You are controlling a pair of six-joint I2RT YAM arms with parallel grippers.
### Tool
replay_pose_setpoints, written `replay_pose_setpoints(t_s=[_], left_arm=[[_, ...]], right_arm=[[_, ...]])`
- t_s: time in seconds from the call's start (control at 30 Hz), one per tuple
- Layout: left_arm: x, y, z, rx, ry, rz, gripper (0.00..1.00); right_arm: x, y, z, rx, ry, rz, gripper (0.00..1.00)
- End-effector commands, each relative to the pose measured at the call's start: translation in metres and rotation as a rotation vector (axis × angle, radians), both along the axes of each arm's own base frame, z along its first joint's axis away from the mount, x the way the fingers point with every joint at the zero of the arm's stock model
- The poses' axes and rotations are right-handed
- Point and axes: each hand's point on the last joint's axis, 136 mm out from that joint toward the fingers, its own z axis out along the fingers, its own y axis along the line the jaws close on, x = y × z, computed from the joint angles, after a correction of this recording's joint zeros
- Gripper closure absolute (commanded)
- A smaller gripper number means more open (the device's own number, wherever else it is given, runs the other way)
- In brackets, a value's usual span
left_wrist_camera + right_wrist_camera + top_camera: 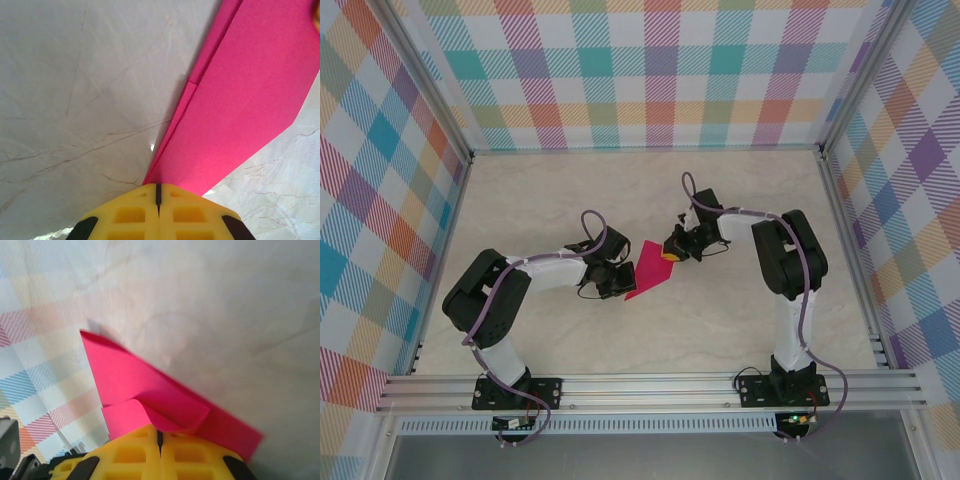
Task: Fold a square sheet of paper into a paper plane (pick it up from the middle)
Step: Fourth fold the wing at the center of the table.
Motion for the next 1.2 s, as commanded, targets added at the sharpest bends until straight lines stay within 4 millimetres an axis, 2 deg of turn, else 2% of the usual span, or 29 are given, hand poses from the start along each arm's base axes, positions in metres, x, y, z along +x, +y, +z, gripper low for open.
replay_pose_setpoints(t_s=[0.0, 0.1, 0.2, 0.3, 0.4, 0.6, 0.7, 0.8, 0.93, 1.03, 1.17], left_arm=[[-0.044, 0.043, -0.044, 0.196, 0.165, -0.002, 1.00], [-0.042, 0.041, -0.043, 0.190, 0.158, -0.005, 1.00], [-0.040, 0.040, -0.041, 0.187, 0.153, -0.006, 1.00], [-0.038, 0.038, -0.040, 0.179, 0.148, -0.007, 1.00], [-0.037, 0.037, -0.039, 0.175, 0.143, -0.005, 1.00], [-0.035, 0.035, -0.038, 0.172, 0.137, -0.005, 1.00], [-0.035, 0.035, -0.038, 0.175, 0.139, -0.004, 1.00], [-0.034, 0.035, -0.037, 0.172, 0.136, -0.003, 1.00], [-0.033, 0.034, -0.036, 0.168, 0.132, 0.001, 1.00], [-0.030, 0.032, -0.032, 0.160, 0.121, 0.000, 1.00], [-0.018, 0.019, -0.014, 0.102, 0.069, -0.001, 1.00]], right_arm=[[0.044, -0.036, -0.012, -0.137, -0.096, -0.110, 0.96], [0.056, -0.041, 0.003, -0.145, -0.136, -0.125, 0.96], [0.057, -0.042, 0.023, -0.130, -0.185, -0.120, 0.96], [0.044, -0.036, 0.043, -0.078, -0.214, -0.098, 0.95], [0.020, -0.023, 0.052, -0.044, -0.224, -0.046, 0.94], [-0.030, 0.020, 0.041, -0.008, -0.167, 0.086, 0.93], [-0.041, 0.038, 0.034, 0.015, -0.144, 0.130, 0.93], [-0.045, 0.051, 0.029, 0.033, -0.128, 0.156, 0.94], [-0.047, 0.059, 0.019, 0.035, -0.097, 0.175, 0.94], [-0.048, 0.057, 0.007, 0.018, -0.070, 0.173, 0.94], [-0.052, 0.051, -0.009, -0.029, -0.029, 0.162, 0.94]])
